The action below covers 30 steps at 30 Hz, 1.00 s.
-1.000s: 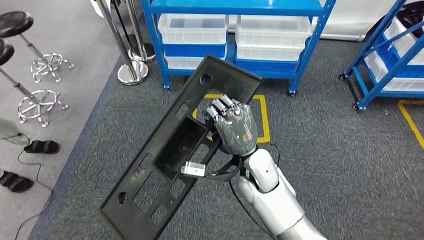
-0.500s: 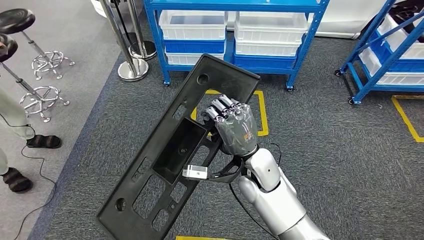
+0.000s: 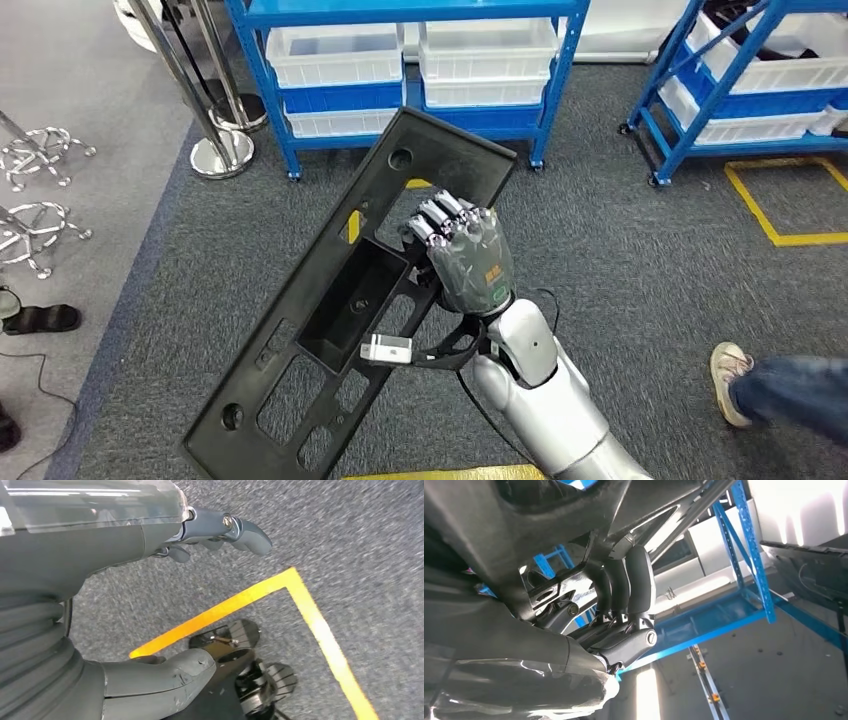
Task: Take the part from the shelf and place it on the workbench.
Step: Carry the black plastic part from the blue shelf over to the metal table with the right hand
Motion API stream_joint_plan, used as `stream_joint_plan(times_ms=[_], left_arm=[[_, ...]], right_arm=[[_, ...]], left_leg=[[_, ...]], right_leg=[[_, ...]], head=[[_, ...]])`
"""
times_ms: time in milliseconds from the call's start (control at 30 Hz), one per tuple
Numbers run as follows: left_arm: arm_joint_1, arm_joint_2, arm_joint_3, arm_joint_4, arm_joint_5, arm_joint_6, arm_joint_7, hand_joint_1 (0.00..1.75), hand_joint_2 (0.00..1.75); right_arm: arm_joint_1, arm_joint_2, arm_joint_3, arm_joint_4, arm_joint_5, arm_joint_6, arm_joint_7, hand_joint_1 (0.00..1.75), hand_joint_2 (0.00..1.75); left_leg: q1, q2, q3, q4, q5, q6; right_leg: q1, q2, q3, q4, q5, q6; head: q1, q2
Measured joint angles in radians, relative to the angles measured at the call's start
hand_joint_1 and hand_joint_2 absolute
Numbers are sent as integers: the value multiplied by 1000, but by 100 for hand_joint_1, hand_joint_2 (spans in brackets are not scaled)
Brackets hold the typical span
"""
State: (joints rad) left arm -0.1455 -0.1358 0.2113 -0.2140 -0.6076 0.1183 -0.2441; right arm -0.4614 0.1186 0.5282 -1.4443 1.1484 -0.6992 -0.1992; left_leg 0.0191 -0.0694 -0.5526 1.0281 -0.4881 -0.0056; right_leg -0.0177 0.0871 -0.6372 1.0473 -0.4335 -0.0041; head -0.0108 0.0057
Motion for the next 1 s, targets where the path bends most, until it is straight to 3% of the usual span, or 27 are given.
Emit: stream_joint_plan(times_ms=[67,133,200,233,267,300,367,433,467,500,567,600,667,733,800,833,867,900,967,1000], left_arm=[[2,-1,3,0,2,0,-1,0,175],[3,-2,6,0,4,-1,-2,0,175],[7,-4,8,0,6,-4,-2,0,175],[11,-4,8,0,6,-6,-2,0,175],[15,-4,9,0,5,-9,-2,0,175],[18,-5,10,0,2,-11,-2,0,175],[20,-7,10,0,-2,-14,-2,0,175],[20,-10,10,0,-5,-14,-1,0,175],[20,-10,10,0,-6,-14,-1,0,175],[20,-11,11,0,-7,-14,-1,0,175],[19,-11,11,0,-8,-14,-2,0,175],[17,-12,11,0,-8,-14,-2,0,175],[15,-12,12,0,-8,-13,-2,0,175],[17,-11,13,0,-8,-12,-2,0,175],[21,-11,15,0,-8,-11,-1,0,175],[23,-10,16,0,-8,-11,-1,0,175],[24,-10,16,0,-8,-12,0,0,175],[24,-10,17,0,-8,-12,0,0,175],[24,-9,17,0,-9,-13,1,0,175],[24,-9,18,0,-10,-13,1,0,175]], right_arm=[[-2,1,3,0,1,0,3,175,175],[-5,0,3,0,2,0,8,175,175],[-9,-1,5,0,3,0,13,175,175],[-10,-1,6,0,5,0,17,175,175],[-9,-3,6,0,7,0,23,175,175],[-9,-4,7,0,10,0,28,175,175],[-8,-9,7,-2,16,0,35,175,175],[-8,-12,7,-6,20,0,37,175,175],[-9,-13,7,-9,21,0,37,175,175],[-9,-14,8,-11,22,0,38,175,175],[-8,-17,8,-15,24,0,40,175,175],[-8,-19,8,-18,25,0,41,175,175],[-7,-20,8,-24,26,0,43,175,175],[-6,-20,8,-31,28,0,45,175,175],[0,-21,8,-35,33,0,47,175,175],[5,-23,8,-38,37,0,48,175,175],[9,-24,8,-41,41,0,49,175,175],[13,-26,8,-45,43,0,49,175,175],[16,-27,8,-54,44,0,49,175,175],[16,-27,8,-58,44,0,49,175,175]], left_leg=[[-2,17,0,-9,8,13],[-2,40,1,-21,20,30],[-7,64,-2,-26,26,42],[-10,77,-4,-25,26,44],[-13,90,-7,-24,26,45],[-15,103,-9,-23,26,46],[-19,126,-11,-17,23,46],[-23,145,-13,-8,17,41],[-26,153,-14,-4,14,38],[-29,162,-14,-2,12,35],[-30,182,-13,-1,8,27],[-28,178,-14,5,1,22],[-24,144,-24,37,-28,12],[-19,101,-58,126,-80,5],[-15,84,-108,239,-125,0],[-14,81,-122,268,-128,-2],[-13,79,-120,262,-111,-2],[-12,75,-102,219,-78,-1],[-8,38,-46,91,-12,4],[-7,17,-25,41,4,6]], right_leg=[[-4,14,-7,-4,8,15],[-2,-16,-23,24,-14,21],[2,-63,-69,124,-76,21],[2,-73,-97,188,-107,21],[2,-77,-116,235,-125,22],[3,-80,-120,253,-125,22],[5,-96,-70,179,-79,17],[14,-142,0,56,-40,7],[19,-158,18,21,-33,2],[23,-164,23,6,-34,-2],[23,-141,20,0,-29,-10],[21,-130,20,-3,-26,-15],[15,-113,21,-8,-20,-24],[13,-97,19,-9,-17,-28],[12,-74,18,-8,-15,-30],[13,-62,17,-7,-14,-30],[12,-49,17,-6,-14,-29],[12,-37,17,-4,-13,-28],[12,-13,15,0,-12,-24],[12,-1,11,2,-10,-20]], head=[[0,0],[1,0],[2,0],[2,0],[2,0],[2,0],[2,0],[2,0],[2,0],[2,0],[2,0],[2,0],[2,0],[2,0],[2,0],[2,0],[2,0],[2,0],[2,0],[2,0]])
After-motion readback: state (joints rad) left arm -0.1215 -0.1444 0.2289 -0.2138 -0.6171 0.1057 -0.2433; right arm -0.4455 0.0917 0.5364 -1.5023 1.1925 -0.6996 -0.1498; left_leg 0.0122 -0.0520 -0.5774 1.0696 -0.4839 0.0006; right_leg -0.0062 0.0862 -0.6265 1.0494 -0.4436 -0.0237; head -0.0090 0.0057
